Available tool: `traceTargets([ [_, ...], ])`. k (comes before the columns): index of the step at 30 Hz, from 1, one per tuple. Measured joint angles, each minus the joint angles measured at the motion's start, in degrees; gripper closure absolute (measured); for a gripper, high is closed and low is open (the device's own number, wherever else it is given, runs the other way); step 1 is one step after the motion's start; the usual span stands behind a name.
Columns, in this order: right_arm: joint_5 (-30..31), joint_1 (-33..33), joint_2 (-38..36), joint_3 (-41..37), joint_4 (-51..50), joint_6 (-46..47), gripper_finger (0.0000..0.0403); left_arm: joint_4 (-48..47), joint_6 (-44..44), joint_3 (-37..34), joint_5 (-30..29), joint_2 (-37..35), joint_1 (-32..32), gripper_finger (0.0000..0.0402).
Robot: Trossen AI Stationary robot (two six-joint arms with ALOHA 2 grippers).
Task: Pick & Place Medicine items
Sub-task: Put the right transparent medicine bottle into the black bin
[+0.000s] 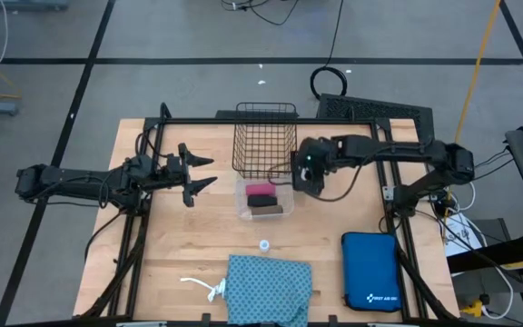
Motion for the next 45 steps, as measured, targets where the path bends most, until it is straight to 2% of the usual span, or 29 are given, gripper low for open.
traceTargets([
  [11,-0.2,-5.3,0.3,0.0,2.8,-1.1,0.0266,0.0,0.0,0.0,0.0,0.0,0.0,0.0133],
  [21,-0.1,-5.7,4.1,0.0,4.5,-2.1,0.0266,0.0,0.0,0.0,0.0,0.0,0.0,0.0133],
  [32,2.8,-6.2,4.1,-0.2,6.3,-2.0,0.0266,0.0,0.0,0.0,0.0,0.0,0.0,0.0133],
  [45,2.6,-7.2,4.1,-10.3,14.3,-0.6,0.0266,0.0,0.0,0.0,0.0,0.0,0.0,0.0133],
])
